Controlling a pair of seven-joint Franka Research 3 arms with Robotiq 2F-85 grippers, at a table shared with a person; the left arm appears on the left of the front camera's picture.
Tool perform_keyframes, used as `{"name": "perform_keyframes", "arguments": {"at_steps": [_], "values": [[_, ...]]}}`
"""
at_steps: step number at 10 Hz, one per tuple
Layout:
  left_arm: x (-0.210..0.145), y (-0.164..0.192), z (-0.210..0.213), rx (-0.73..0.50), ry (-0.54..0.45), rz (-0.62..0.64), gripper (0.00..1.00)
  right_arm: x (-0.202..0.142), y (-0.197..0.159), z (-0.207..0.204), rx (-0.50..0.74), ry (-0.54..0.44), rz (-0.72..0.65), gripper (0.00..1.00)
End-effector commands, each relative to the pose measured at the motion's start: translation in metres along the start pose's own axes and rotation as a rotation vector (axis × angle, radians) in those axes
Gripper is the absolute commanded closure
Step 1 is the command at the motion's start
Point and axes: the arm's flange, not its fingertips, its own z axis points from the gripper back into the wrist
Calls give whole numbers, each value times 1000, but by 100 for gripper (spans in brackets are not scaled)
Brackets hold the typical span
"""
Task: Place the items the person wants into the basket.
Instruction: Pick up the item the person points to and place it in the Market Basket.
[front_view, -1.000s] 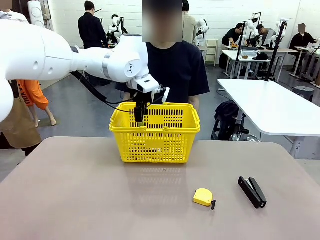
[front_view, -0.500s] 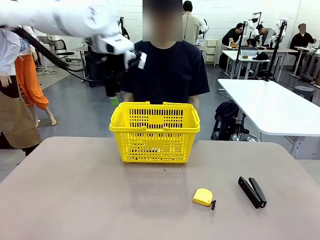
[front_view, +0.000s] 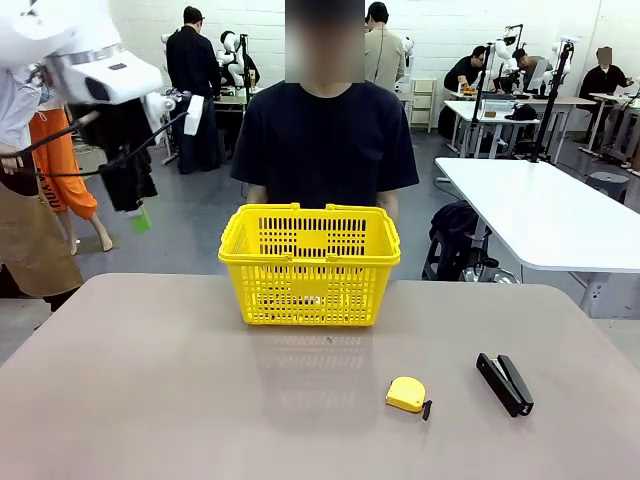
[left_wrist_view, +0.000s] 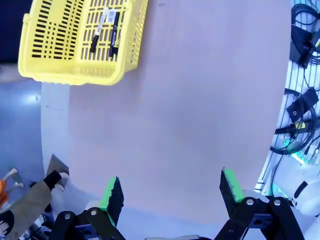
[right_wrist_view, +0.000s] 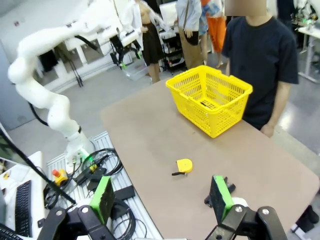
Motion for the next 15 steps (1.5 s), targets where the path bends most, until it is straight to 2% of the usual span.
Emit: {"name": "perform_keyframes", "arguments": {"at_steps": [1,3,4,5,13,15], "values": [[-3,-10,-19,16,-57,-20,0,2,0,0,15,-24,16,0],[-7,-12,-27,1,-52,2,0,2,0,0,15,-24,16,0],[-7,-5,-29,6,-15,23,0,2,0,0,15,-24,16,0],[-6,-12,-24,5,-20,-7,0,2,0,0,15,-24,16,0],[-5,-12,-27,1,-19,-8,0,2,0,0,15,-24,16,0],[-74,-1,15,-97,-387,-34,0,2,0,0,15,-24,16,0]]}}
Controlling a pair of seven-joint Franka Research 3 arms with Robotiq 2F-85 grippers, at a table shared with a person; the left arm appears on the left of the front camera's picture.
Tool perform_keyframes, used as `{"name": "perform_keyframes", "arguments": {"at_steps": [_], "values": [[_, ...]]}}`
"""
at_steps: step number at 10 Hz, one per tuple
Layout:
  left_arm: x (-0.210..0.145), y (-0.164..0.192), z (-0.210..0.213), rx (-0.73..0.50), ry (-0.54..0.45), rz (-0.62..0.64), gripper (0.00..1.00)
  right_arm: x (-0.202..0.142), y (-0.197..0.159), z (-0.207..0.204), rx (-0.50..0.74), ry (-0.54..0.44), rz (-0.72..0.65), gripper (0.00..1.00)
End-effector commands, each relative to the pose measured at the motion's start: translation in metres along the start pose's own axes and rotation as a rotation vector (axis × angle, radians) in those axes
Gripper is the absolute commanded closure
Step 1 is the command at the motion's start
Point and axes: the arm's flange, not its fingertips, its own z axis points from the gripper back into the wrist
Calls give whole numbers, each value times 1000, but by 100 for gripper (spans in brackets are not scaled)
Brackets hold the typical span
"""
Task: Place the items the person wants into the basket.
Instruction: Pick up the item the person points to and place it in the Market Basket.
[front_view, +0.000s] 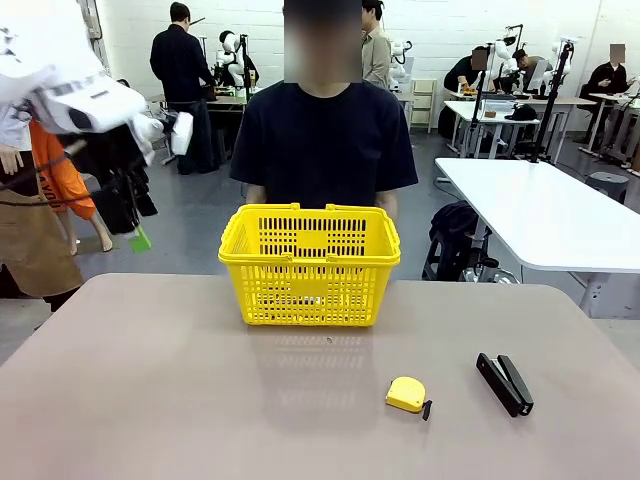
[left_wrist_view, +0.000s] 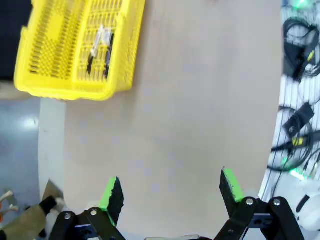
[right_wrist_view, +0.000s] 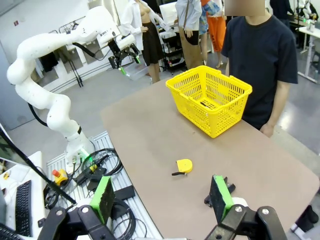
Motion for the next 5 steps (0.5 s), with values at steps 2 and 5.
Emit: {"name": "perform_keyframes", "arguments": {"at_steps": [2,5], "values": [[-97,-13,73,-91,-404,-13,0,2,0,-1,16,-24,17,0],[-167,-34,121,-110,-505,23,0,2,0,-1,16,-24,17,0]]}}
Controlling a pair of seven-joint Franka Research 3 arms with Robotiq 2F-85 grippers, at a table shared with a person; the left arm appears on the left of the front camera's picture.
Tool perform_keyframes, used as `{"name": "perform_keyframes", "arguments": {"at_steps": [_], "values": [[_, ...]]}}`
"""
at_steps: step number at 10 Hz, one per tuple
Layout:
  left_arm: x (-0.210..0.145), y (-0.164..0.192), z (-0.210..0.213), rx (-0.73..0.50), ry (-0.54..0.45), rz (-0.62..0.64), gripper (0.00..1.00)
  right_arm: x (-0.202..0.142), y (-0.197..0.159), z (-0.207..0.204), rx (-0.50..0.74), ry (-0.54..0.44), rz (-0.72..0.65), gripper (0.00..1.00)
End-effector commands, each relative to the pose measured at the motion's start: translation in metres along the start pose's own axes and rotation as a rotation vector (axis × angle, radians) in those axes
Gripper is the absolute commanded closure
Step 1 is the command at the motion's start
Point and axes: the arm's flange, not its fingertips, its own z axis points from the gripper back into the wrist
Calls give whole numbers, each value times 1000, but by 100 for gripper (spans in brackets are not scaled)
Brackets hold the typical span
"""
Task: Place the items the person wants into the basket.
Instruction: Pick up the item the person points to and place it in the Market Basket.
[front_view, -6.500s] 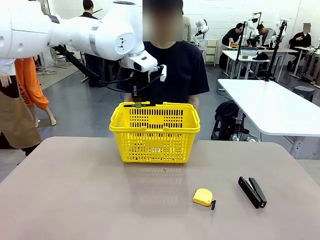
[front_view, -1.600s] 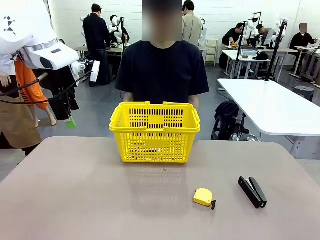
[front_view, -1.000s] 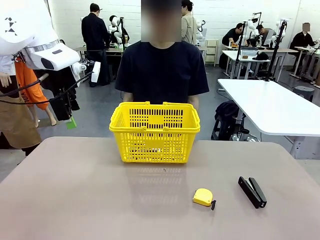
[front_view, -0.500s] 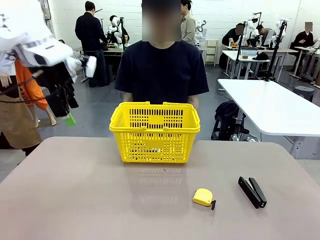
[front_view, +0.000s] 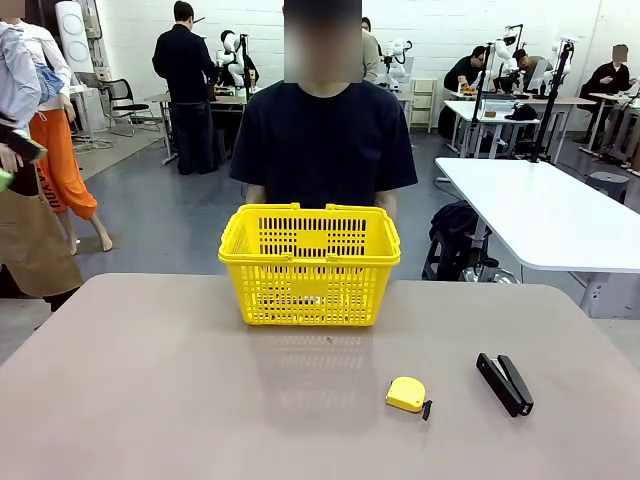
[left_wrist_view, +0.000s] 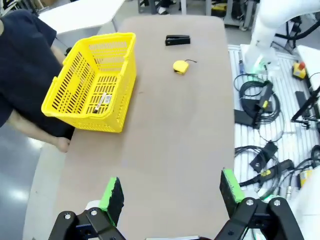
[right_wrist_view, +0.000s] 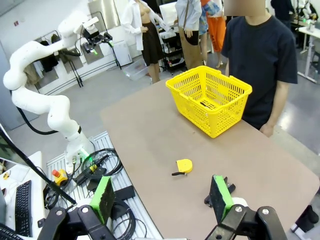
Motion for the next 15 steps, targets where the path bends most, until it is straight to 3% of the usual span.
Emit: {"name": "perform_keyframes", "arguments": {"at_steps": [1,4,5,9,12,15], "values": [[-24,-12,28,-25,-42,26,0,2,0,-1,16,-24,16,0],[-61,-39,80,73,-132,5,0,2,0,-1,16,-24,16,0],[-66,-53,87,106,-142,8,0,2,0,-1,16,-24,16,0],[-68,-48,88,134,-157,7,0,2,0,-1,16,-24,16,0],[-73,-50,92,256,-123,128,0,2,0,-1,16,-24,16,0],[-79,-41,91,262,-116,249,0,2,0,-1,16,-24,16,0]]}}
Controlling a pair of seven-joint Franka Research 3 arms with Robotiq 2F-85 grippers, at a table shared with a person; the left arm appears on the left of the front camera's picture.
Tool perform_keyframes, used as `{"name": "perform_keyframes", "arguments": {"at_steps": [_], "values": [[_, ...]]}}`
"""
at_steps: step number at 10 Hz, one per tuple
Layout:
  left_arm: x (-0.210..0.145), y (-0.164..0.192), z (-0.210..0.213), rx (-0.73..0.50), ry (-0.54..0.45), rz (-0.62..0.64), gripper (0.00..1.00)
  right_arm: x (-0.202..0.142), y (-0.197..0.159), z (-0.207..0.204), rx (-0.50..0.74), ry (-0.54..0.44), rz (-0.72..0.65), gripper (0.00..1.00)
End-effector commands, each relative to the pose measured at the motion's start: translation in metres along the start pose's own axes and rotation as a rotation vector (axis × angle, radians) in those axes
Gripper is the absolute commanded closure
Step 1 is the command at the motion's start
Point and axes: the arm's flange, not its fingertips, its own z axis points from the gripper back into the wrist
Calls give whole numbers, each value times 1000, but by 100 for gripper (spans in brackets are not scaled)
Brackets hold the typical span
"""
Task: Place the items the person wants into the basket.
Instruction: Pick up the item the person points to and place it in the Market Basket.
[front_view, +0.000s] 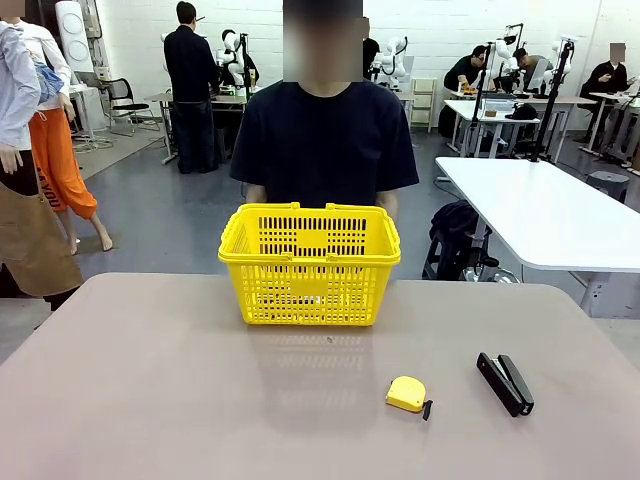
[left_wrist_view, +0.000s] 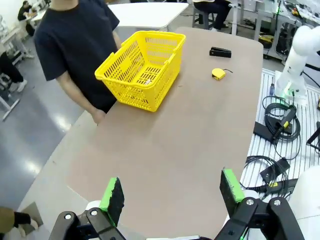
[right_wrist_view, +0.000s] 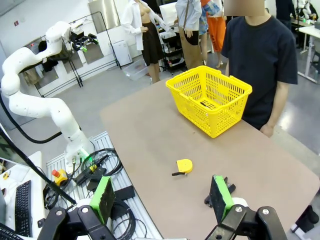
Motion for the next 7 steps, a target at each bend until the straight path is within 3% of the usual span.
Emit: {"name": "perform_keyframes", "arguments": {"at_steps": [1,7], "values": [[-2,-8,-10,26,-2,80,0,2,0,-1,16,-24,16,0],[-1,2,-5,5,7,65,0,2,0,-1,16,-24,16,0]]}}
